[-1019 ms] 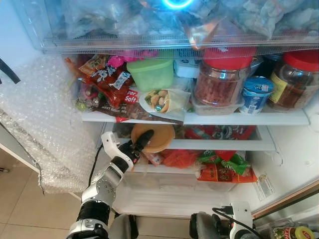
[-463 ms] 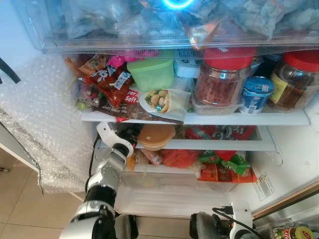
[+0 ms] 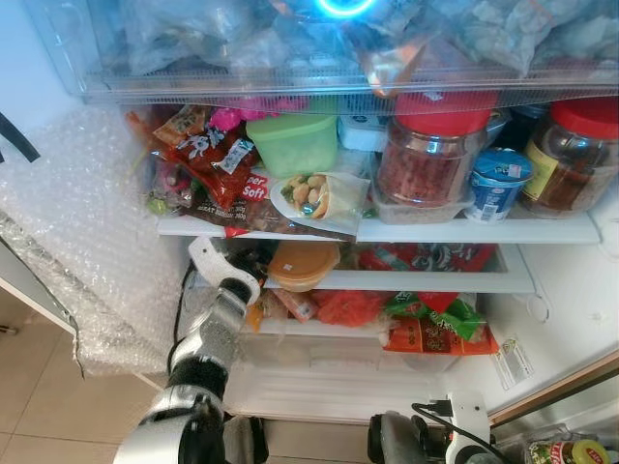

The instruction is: Restocking fridge

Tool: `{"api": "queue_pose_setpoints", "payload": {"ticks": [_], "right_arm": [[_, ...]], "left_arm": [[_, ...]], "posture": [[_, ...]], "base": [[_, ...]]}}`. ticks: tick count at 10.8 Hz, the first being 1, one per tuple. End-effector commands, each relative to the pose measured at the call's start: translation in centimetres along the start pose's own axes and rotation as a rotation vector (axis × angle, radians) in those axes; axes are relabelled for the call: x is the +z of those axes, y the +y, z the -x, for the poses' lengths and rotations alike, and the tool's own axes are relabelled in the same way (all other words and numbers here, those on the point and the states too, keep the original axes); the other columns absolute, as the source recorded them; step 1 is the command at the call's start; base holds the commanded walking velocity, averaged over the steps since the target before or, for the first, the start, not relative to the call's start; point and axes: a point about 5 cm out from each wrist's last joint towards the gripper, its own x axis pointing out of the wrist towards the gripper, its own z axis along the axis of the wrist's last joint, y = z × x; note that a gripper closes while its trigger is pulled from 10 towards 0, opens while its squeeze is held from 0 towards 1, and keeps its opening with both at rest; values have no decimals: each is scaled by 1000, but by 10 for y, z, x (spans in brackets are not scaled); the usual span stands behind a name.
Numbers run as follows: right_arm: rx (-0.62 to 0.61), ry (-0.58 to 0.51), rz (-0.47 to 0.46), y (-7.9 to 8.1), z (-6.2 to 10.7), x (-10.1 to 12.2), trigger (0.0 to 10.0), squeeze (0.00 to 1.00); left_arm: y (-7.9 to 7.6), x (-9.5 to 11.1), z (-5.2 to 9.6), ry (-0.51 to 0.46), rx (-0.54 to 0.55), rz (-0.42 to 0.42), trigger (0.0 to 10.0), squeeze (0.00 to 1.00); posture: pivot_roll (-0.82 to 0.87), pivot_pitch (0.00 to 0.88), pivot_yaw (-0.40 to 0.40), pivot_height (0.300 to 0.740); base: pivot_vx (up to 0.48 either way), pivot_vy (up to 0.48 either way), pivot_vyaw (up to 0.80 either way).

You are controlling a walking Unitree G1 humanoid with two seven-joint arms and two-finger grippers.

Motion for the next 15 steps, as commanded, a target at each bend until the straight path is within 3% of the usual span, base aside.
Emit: {"api": "queue_pose_setpoints", "payload": {"ticks": [1,5,7,11,15], "right_arm": [[-11,77,-14,-2,6,-21,10000,0],[-11,71,-19,-2,6,-20,10000,0],[-12,69,-20,-2,6,-20,10000,0],[-14,64,-19,-3,6,-21,10000,0],[-13,62,-16,-4,6,-20,10000,0]], "left_arm": [[4,1,5,12,-19,-53,10000,0],[5,-6,23,21,-83,-150,10000,0],[1,-4,24,5,-103,-178,10000,0],[-11,2,19,-15,-126,-193,10000,0],[-8,-3,21,41,-118,-116,10000,0]], "posture": [[-140,115,62,625],[-139,115,61,625],[-140,115,62,625],[-143,114,59,625],[-141,109,57,625]], "base": [[0,0,0],[0,0,0],[0,0,0],[0,0,0],[0,0,0]]}}
